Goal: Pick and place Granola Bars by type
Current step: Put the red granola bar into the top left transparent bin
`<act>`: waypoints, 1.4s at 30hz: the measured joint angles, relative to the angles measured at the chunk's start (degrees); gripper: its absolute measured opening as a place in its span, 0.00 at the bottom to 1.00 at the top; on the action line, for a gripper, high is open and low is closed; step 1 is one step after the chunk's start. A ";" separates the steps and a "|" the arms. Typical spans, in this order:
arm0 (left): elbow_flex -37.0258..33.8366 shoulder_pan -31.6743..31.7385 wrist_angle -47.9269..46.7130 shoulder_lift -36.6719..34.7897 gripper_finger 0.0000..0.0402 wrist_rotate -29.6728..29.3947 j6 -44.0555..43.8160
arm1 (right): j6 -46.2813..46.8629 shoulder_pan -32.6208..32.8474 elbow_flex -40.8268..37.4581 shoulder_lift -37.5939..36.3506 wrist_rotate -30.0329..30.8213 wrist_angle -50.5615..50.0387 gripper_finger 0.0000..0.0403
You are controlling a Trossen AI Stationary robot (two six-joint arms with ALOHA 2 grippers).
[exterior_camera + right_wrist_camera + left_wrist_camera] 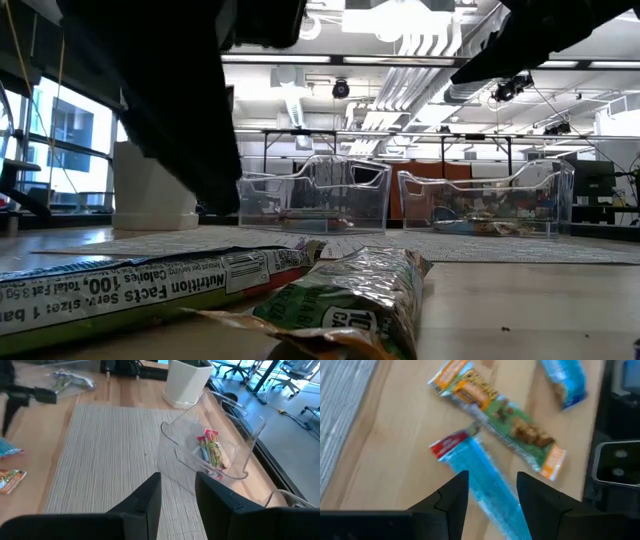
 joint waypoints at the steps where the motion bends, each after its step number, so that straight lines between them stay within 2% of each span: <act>1: 0.07 0.00 0.27 -0.04 0.40 -0.31 0.58 | 0.00 0.00 0.00 0.00 -0.04 -0.08 0.26; 9: 0.15 0.07 -0.97 1.17 0.40 -1.32 0.98 | 0.00 0.00 0.00 0.07 -0.52 0.66 0.26; 17: 0.42 -0.26 0.36 5.03 0.40 1.58 0.58 | 0.00 0.00 0.00 0.09 -1.15 0.69 0.26; 21: 0.39 -0.26 -0.40 5.09 0.40 0.10 1.72 | 0.00 0.00 0.00 0.09 -1.13 0.73 0.26; 24: 0.33 -0.26 0.48 5.15 0.34 -0.47 4.22 | 0.00 0.00 0.00 0.09 -1.13 0.75 0.26; 31: 0.05 0.16 3.14 4.70 0.15 -0.40 5.08 | 0.00 0.00 0.00 0.09 -1.11 0.73 0.26; 36: 1.46 2.34 0.23 3.70 0.04 -1.54 7.33 | 0.00 0.00 0.00 0.11 -1.10 0.73 0.26; 42: 7.75 6.34 -6.47 2.85 0.01 -2.85 10.46 | 0.30 0.00 0.02 0.11 -1.11 0.84 0.26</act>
